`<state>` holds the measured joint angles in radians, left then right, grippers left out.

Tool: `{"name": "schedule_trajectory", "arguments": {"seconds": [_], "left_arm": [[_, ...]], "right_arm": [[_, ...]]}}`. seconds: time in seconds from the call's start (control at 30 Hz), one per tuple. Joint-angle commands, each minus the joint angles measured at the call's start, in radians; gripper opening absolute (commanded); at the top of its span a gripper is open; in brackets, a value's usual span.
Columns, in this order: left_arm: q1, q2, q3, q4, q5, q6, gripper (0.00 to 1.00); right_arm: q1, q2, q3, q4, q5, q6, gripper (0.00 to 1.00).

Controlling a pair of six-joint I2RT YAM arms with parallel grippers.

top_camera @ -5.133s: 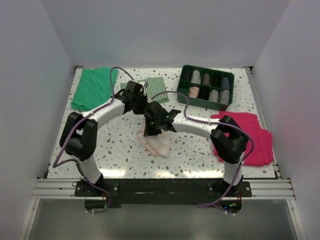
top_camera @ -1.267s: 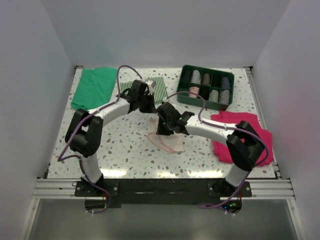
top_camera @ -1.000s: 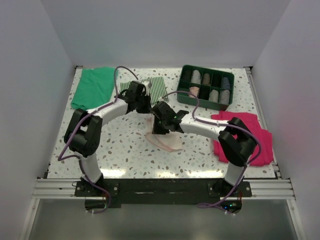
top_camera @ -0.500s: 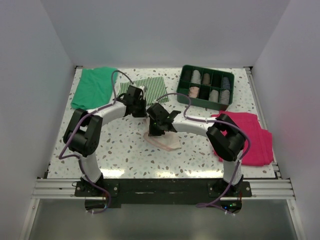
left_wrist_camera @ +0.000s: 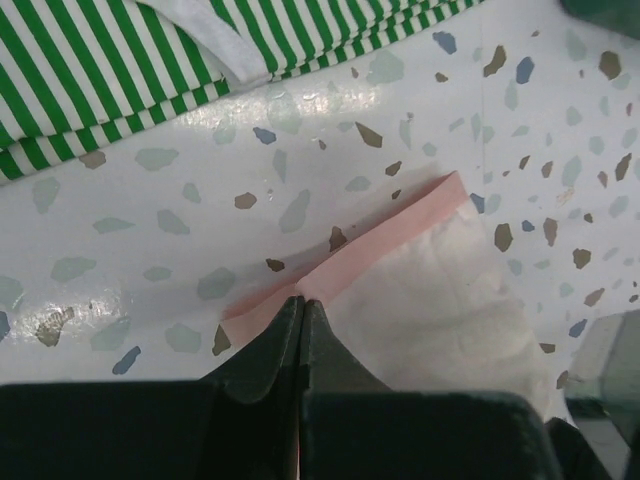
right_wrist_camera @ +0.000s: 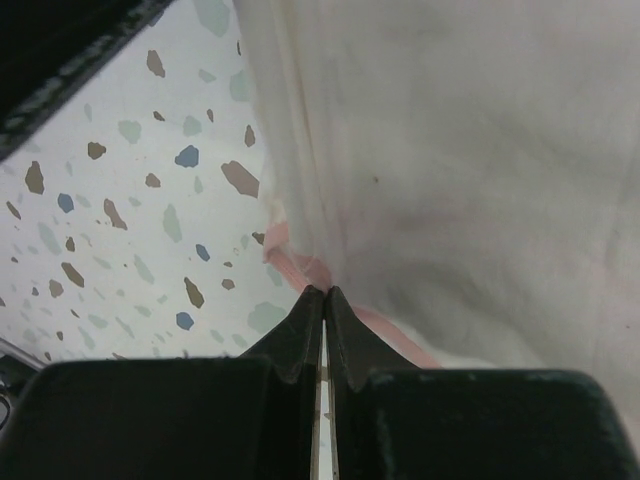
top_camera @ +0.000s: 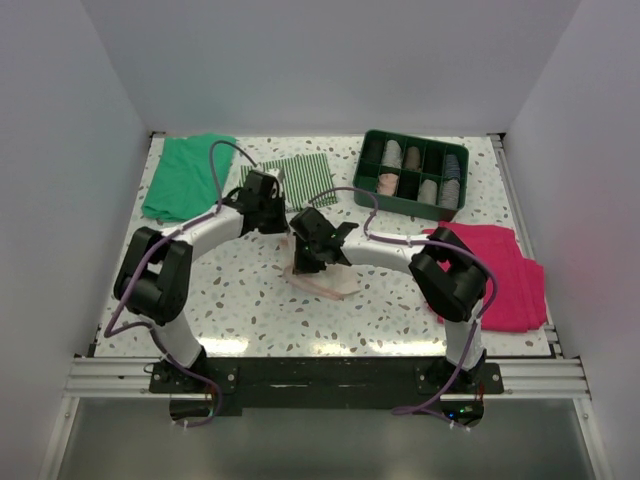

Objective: Roll the underwear
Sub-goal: Fold the underwear at the center of the board.

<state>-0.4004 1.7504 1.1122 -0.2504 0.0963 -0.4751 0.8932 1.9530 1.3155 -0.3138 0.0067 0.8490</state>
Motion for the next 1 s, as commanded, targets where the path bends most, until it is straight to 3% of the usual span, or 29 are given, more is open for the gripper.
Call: {"name": "schedule_trajectory", "arguments": {"seconds": [0.0, 0.37, 0.77, 0.97], "left_arm": [[0.011, -0.092, 0.0, 0.046, 0.006, -0.017, 0.01], [0.018, -0.15, -0.046, 0.022, -0.052, -0.031, 0.01], [0.044, -0.176, -0.057, -0.015, -0.093, -0.036, 0.0], [0.057, -0.2, -0.009, -0.047, -0.05, -0.004, 0.0]], "right_arm": [[0.015, -0.052, 0.016, 0.032, -0.014, 0.004, 0.02], [0.062, -0.108, 0.036, 0.05, 0.047, -0.025, 0.03], [0.092, -0.055, 0.096, 0.048, 0.019, -0.034, 0.03], [0.092, -0.158, 0.096, -0.039, 0.153, -0.053, 0.02]]}}
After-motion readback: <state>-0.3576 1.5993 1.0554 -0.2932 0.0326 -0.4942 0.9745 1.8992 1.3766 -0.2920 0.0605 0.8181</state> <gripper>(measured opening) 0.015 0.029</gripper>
